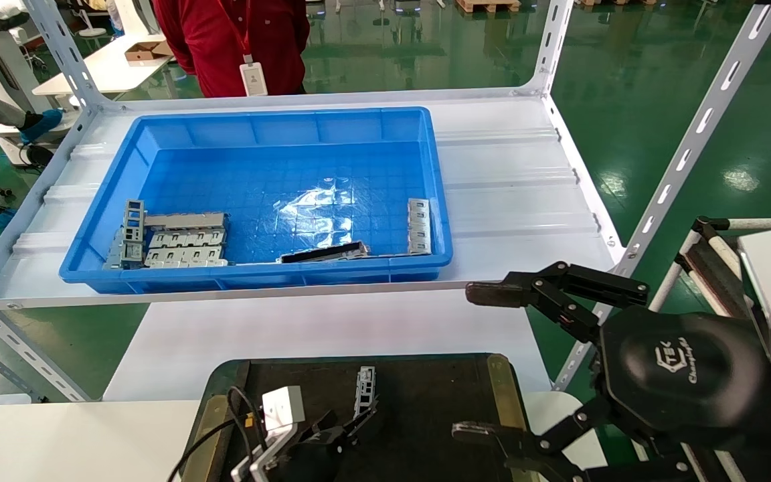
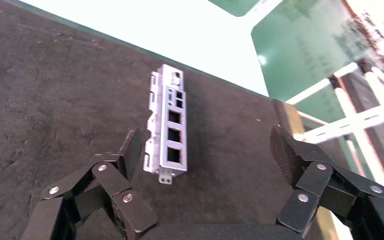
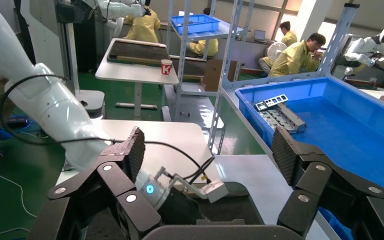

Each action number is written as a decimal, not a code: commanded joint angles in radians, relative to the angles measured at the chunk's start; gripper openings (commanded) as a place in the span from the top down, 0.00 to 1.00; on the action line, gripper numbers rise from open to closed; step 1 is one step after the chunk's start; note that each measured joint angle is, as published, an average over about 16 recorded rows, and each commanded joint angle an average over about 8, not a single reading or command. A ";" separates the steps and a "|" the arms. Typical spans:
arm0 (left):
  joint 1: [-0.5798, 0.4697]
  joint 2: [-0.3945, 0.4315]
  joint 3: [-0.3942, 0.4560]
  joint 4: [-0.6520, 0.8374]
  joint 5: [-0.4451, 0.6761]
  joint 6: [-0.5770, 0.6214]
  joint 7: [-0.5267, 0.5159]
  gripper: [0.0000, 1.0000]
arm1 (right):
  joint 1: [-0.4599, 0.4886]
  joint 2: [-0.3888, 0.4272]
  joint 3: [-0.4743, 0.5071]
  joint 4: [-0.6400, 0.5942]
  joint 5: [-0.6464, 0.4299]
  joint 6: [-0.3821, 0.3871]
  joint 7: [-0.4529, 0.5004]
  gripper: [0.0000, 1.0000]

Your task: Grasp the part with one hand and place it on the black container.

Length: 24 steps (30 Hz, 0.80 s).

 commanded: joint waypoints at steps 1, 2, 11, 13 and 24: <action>-0.001 -0.032 0.001 -0.022 -0.012 0.028 -0.006 0.00 | 0.000 0.000 0.000 0.000 0.000 0.000 0.000 0.00; 0.000 -0.049 -0.002 -0.024 -0.013 0.055 -0.010 0.00 | 0.000 0.000 0.000 0.000 0.000 0.000 0.000 0.00; 0.028 -0.210 -0.064 -0.030 -0.006 0.329 -0.029 0.00 | 0.000 0.000 0.000 0.000 0.000 0.000 0.000 0.00; 0.042 -0.242 -0.089 -0.030 -0.006 0.386 -0.024 0.00 | 0.000 0.000 0.000 0.000 0.000 0.000 0.000 0.00; 0.141 -0.395 -0.246 -0.023 -0.042 0.643 0.055 0.00 | 0.000 0.000 0.000 0.000 0.000 0.000 0.000 0.00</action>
